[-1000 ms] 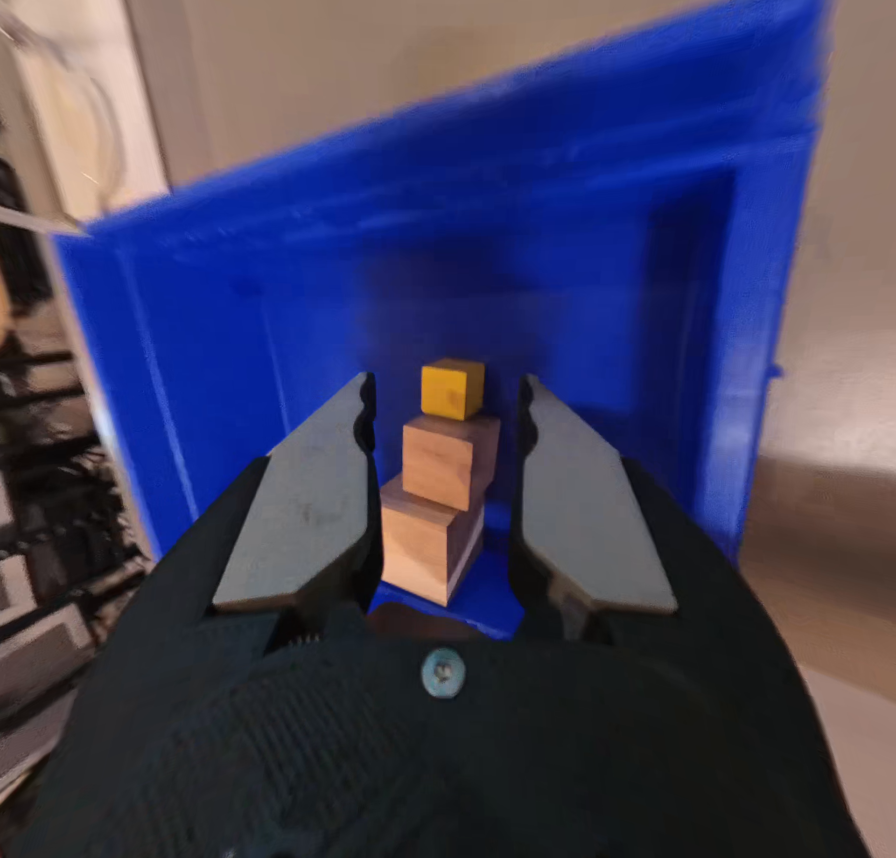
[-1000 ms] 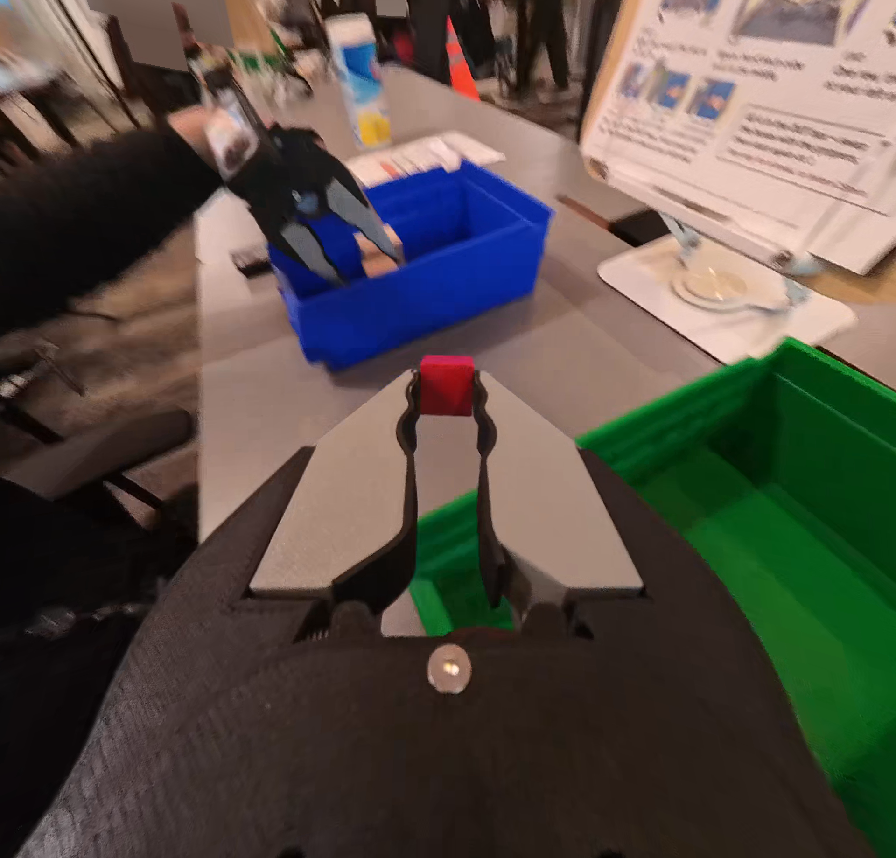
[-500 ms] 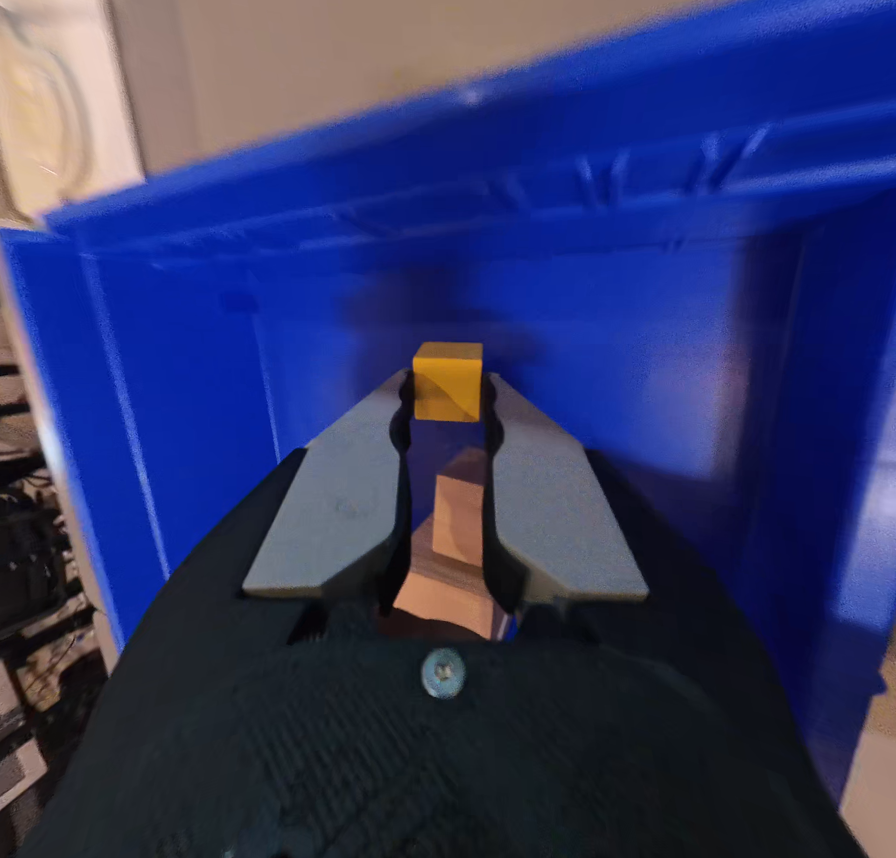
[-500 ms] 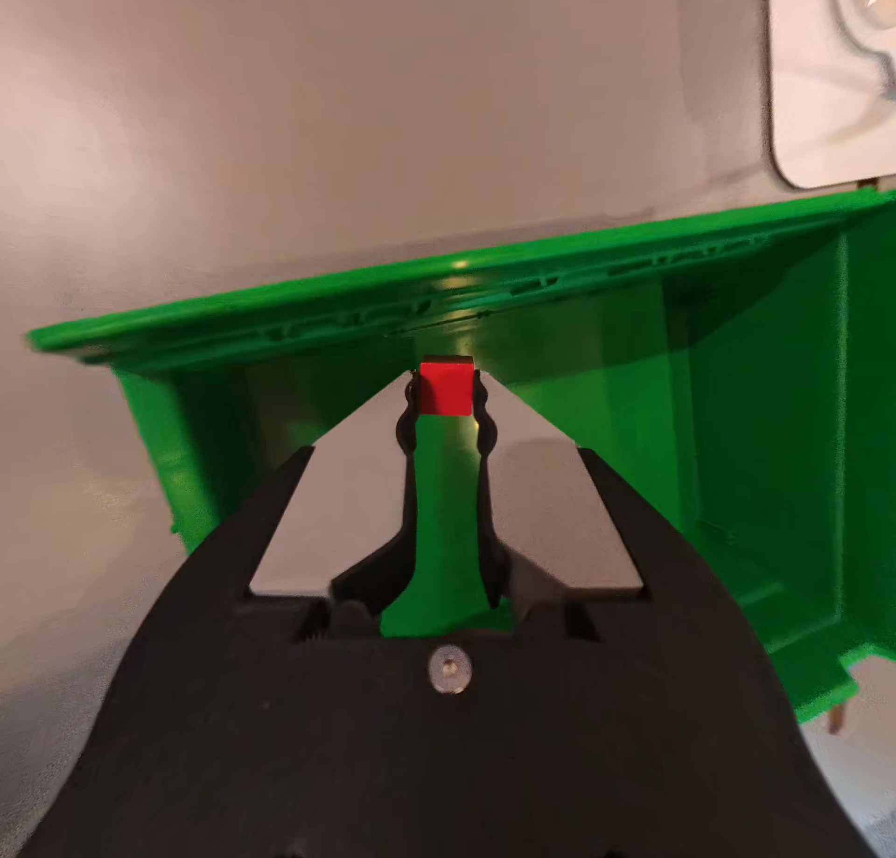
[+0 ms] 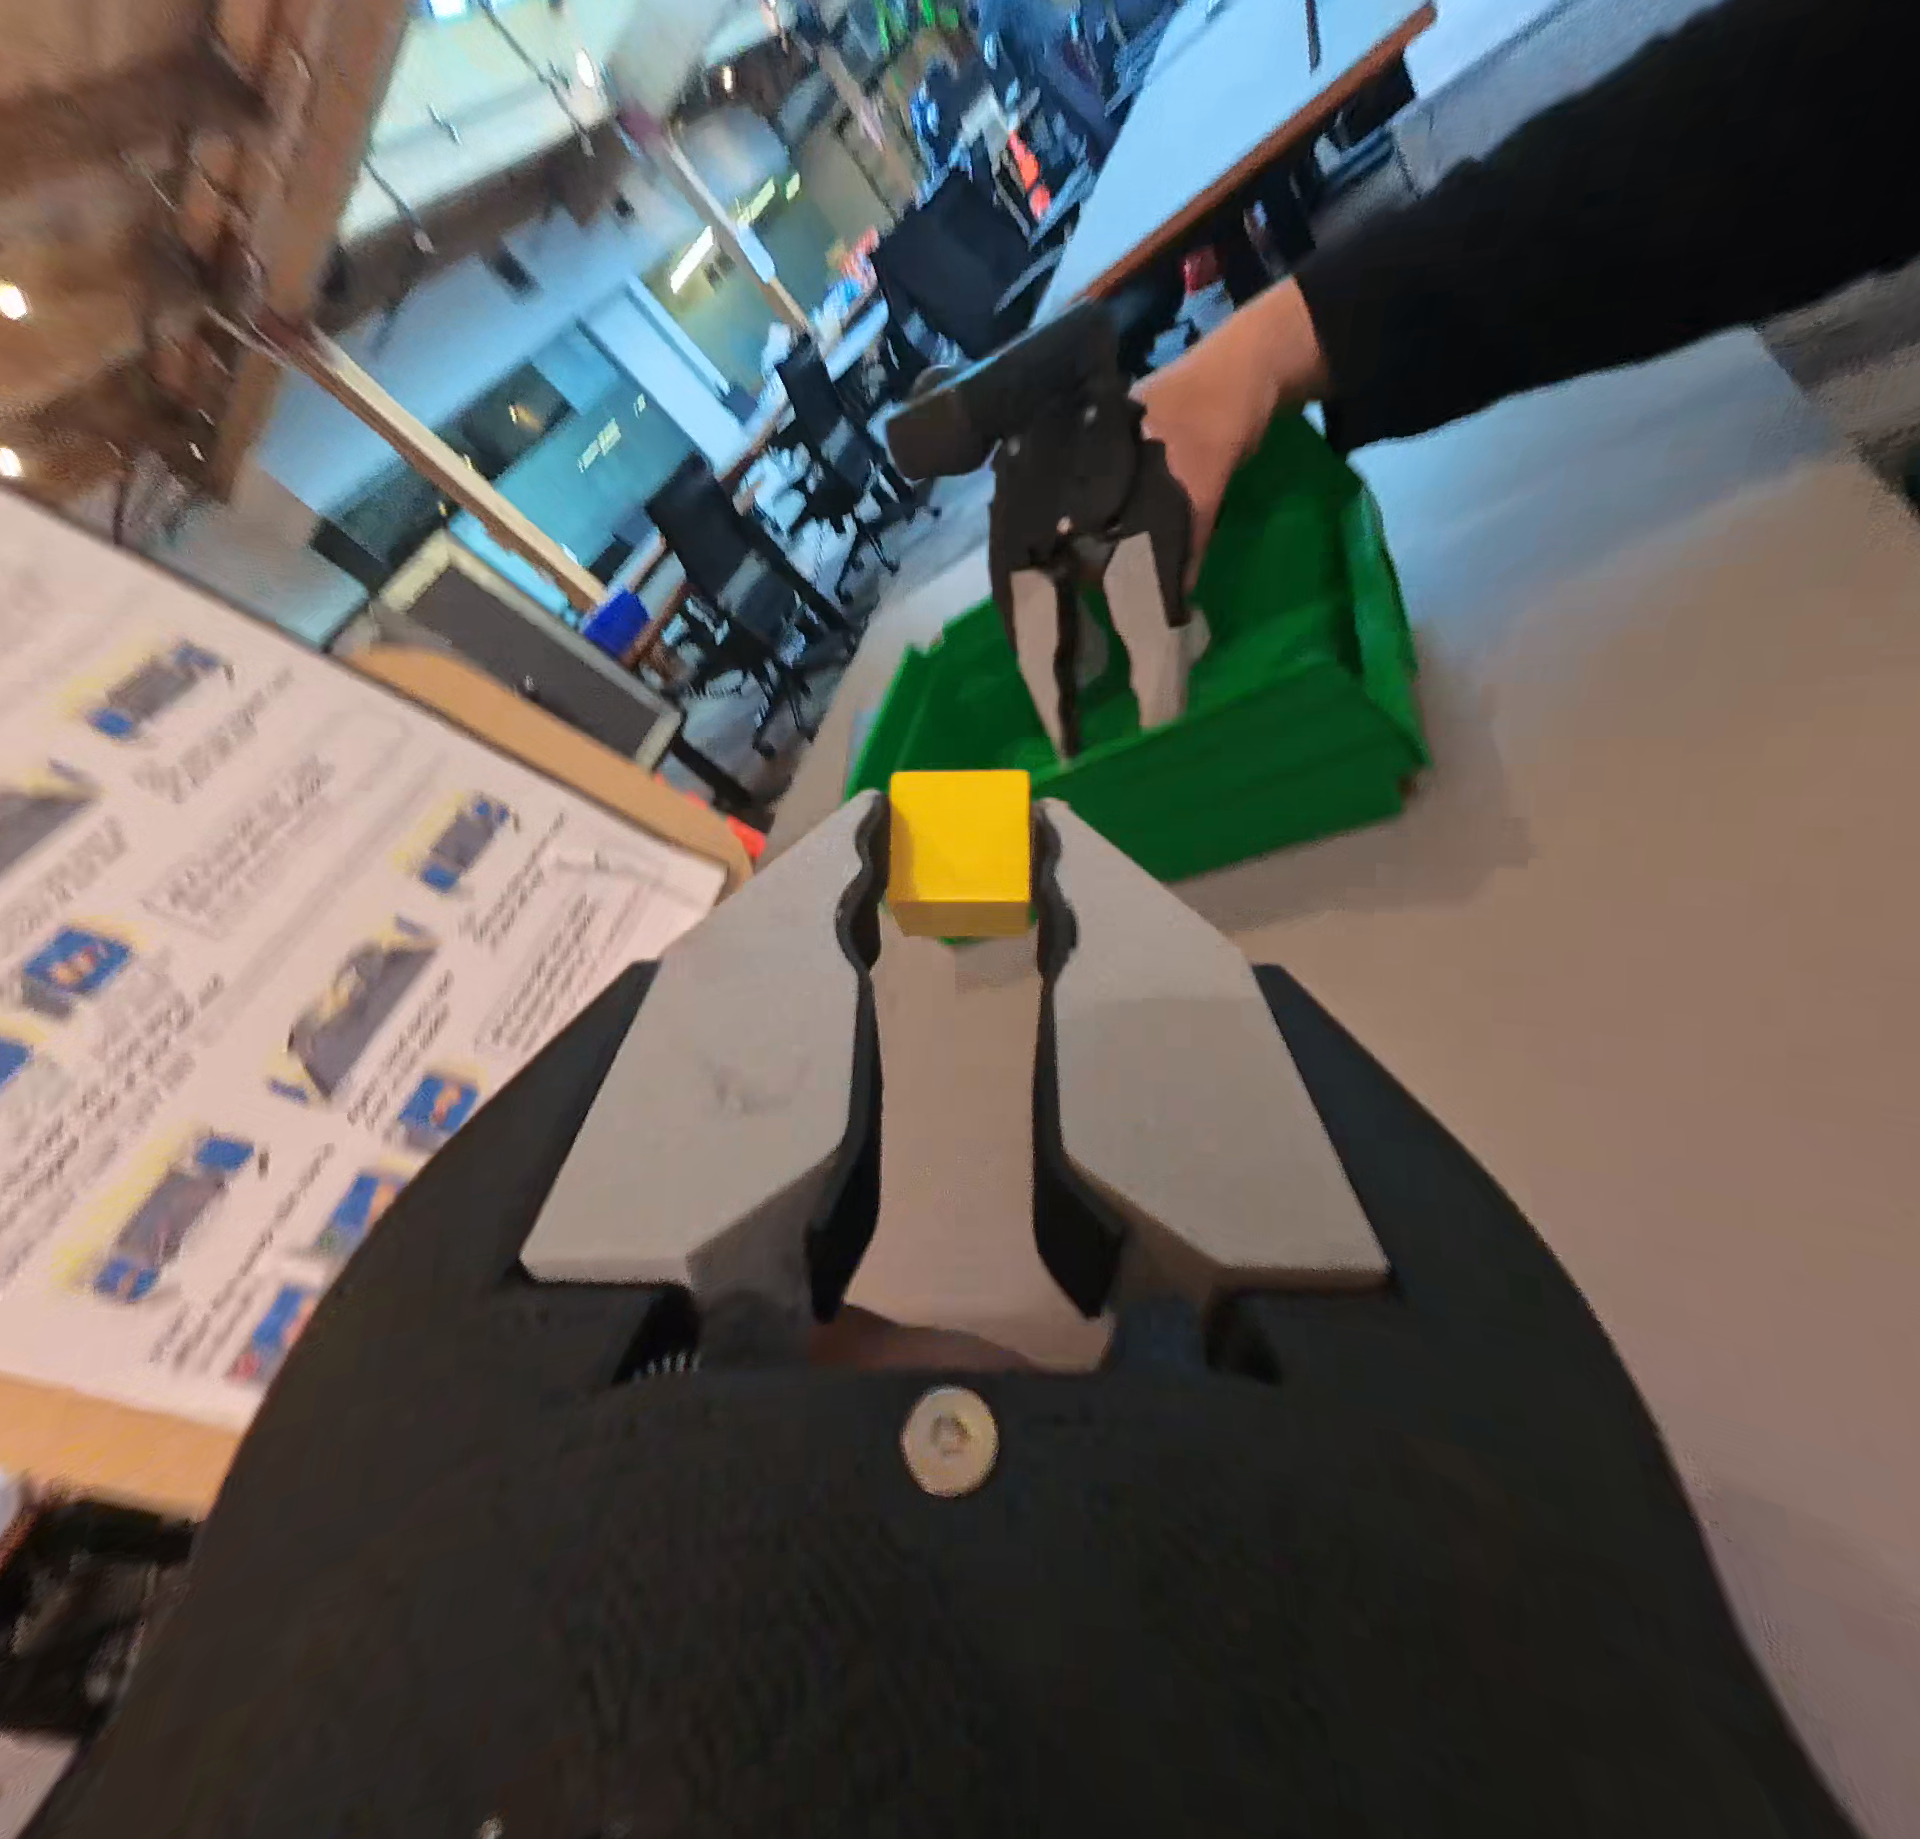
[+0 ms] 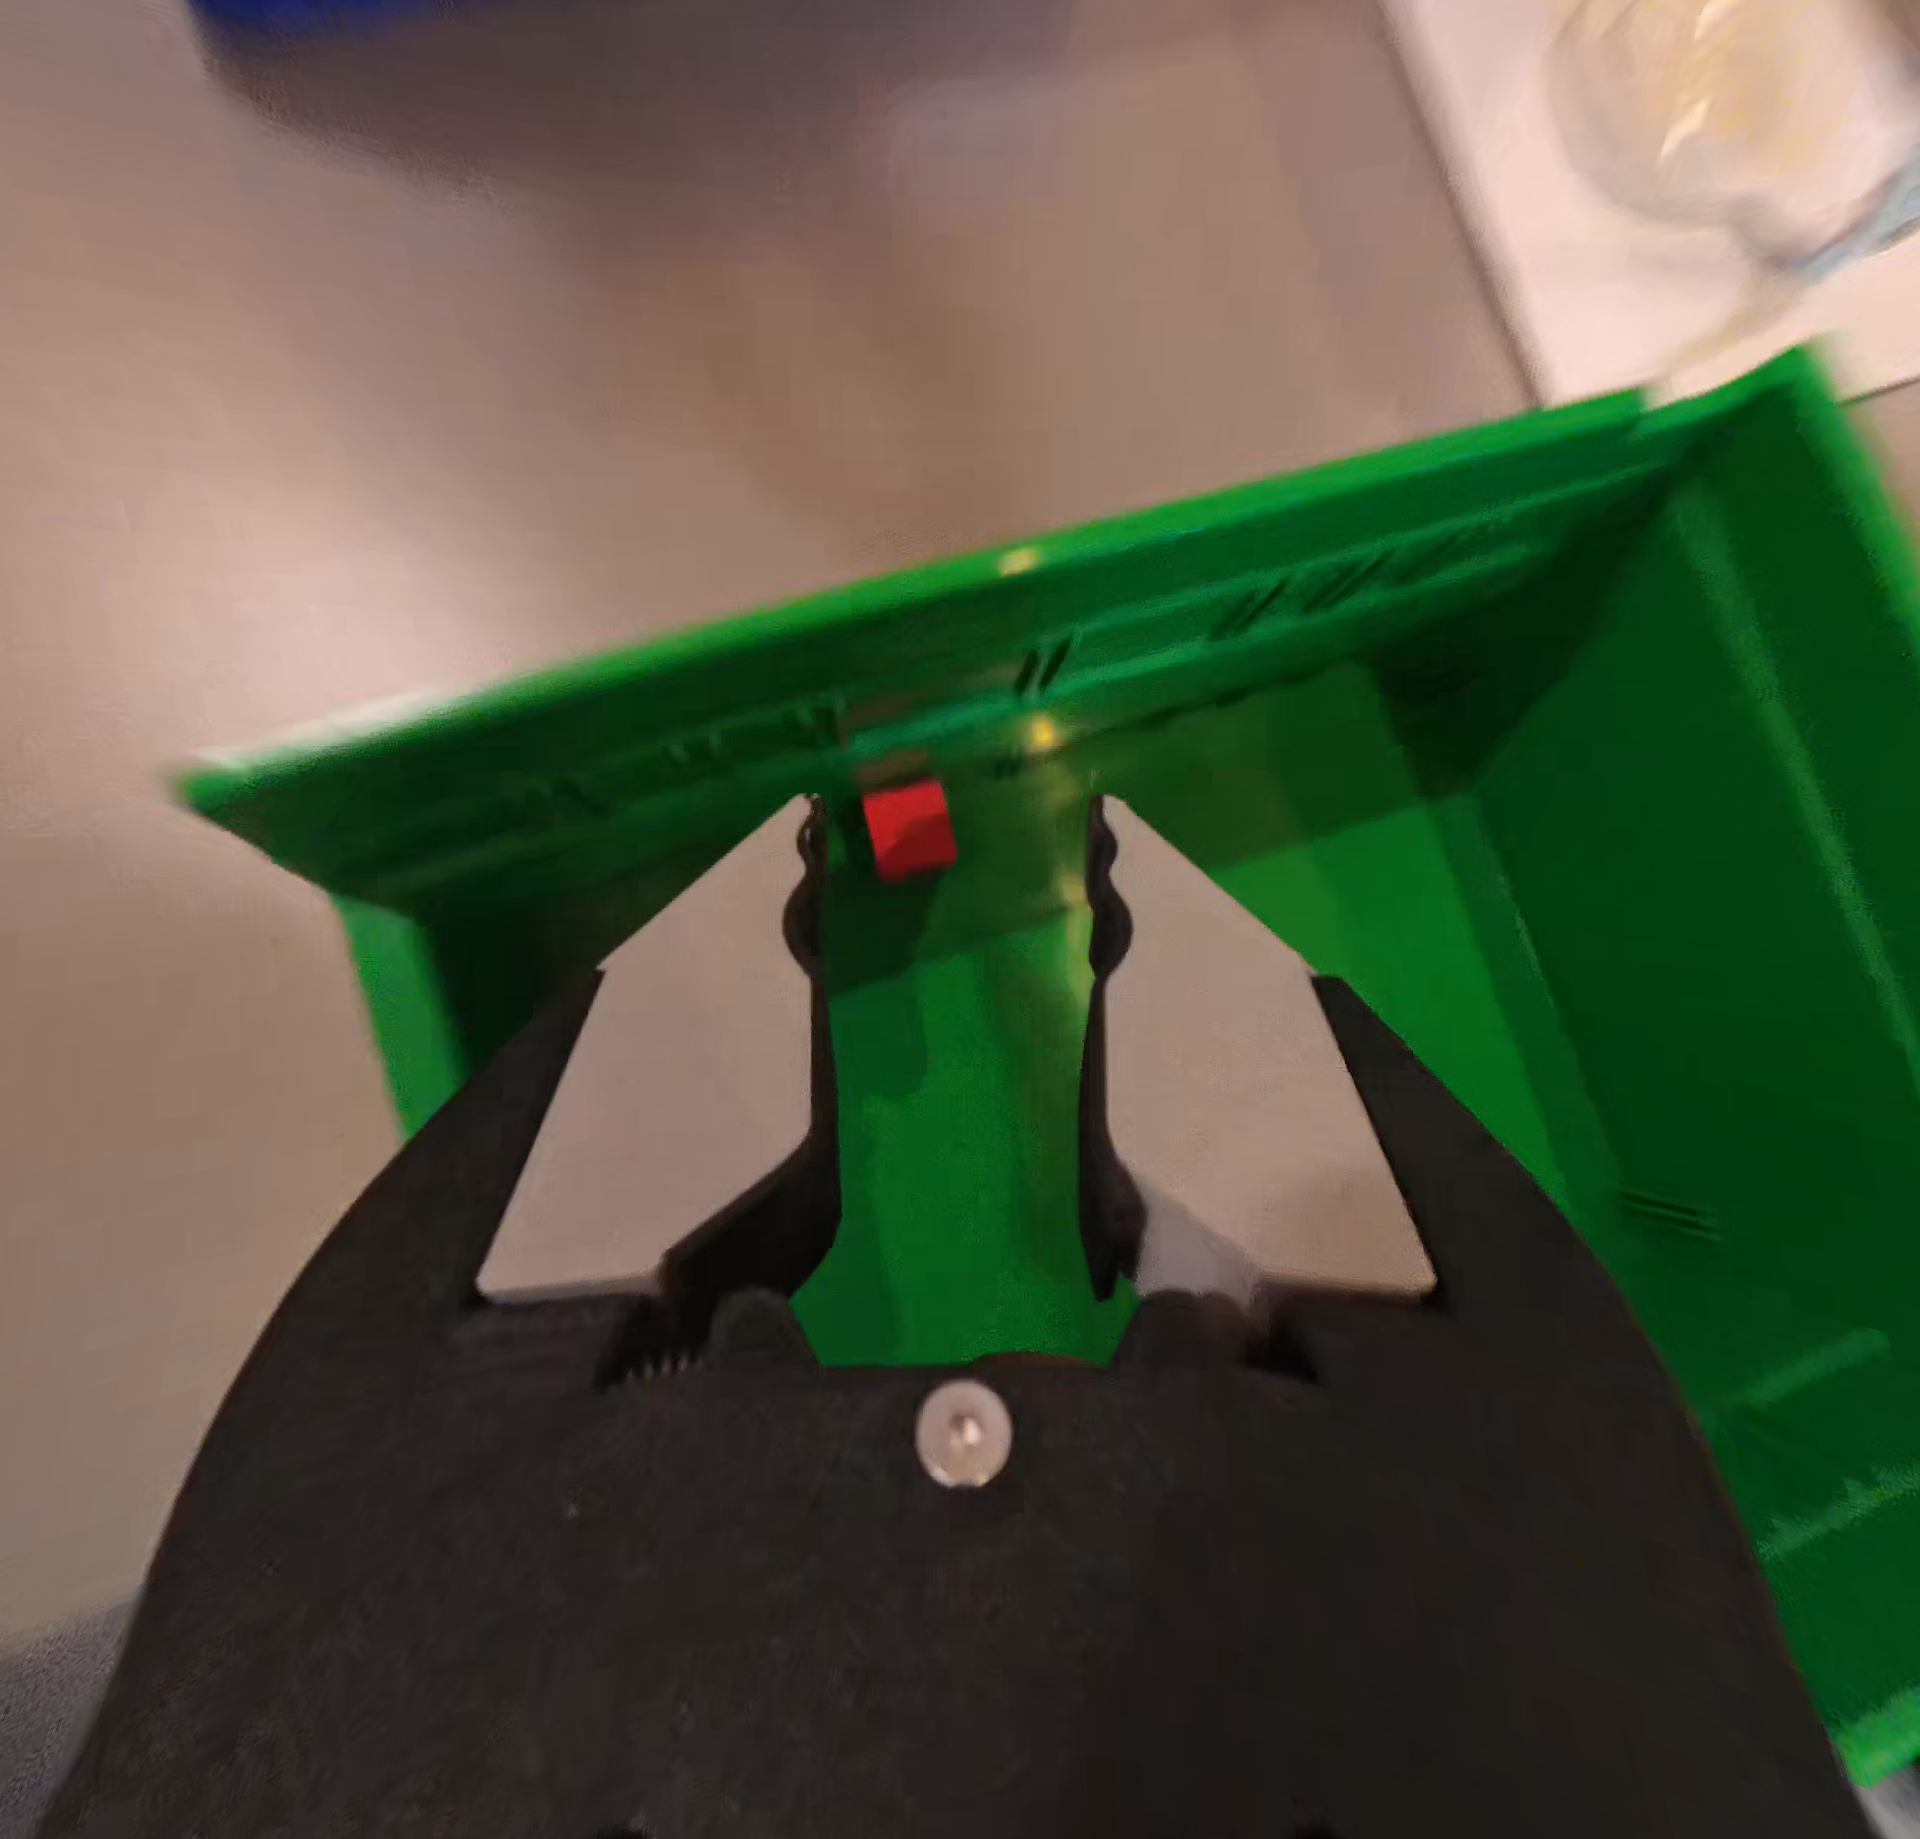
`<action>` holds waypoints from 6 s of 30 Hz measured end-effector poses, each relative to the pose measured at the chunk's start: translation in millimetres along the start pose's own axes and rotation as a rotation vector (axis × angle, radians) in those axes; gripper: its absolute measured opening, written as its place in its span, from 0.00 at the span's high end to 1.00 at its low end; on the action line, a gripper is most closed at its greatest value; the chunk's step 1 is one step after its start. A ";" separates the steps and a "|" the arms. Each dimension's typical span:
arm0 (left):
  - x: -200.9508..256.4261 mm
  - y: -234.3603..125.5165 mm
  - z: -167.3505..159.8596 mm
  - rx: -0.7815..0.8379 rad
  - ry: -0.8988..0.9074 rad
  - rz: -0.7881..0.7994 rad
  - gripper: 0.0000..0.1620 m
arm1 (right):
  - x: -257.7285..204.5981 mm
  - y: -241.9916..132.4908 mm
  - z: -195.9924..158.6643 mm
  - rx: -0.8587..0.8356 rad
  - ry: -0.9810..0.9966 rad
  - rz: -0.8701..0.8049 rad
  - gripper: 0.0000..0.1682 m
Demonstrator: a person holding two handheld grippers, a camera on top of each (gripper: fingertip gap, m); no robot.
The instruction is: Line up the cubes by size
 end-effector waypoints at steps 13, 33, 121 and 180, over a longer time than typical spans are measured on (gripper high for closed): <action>66.0 74.5 34.6 0.023 0.226 -0.019 0.85 | -104.9 -43.8 95.3 0.766 0.180 0.545 0.66; 11.7 -38.7 -45.7 -0.492 0.192 0.053 0.76 | -17.6 -27.3 -23.5 -0.109 0.018 -0.101 0.84; -46.4 -81.8 -103.6 -0.632 0.106 -0.180 0.59 | 5.3 12.8 -57.4 -0.614 -0.091 0.077 0.74; 86.0 -110.9 -91.9 -0.778 0.013 0.081 0.55 | 4.4 -27.2 -64.6 -0.549 -0.051 -0.110 0.53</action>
Point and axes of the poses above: each gripper's, where its closed fingertips meet, y out along the fingers, z out of its top, x = y × z across the jaws, the point moved 5 cm from there along -y, back along the fingers, and after that the axes turned 12 degrees about z, right-handed, at the moved point
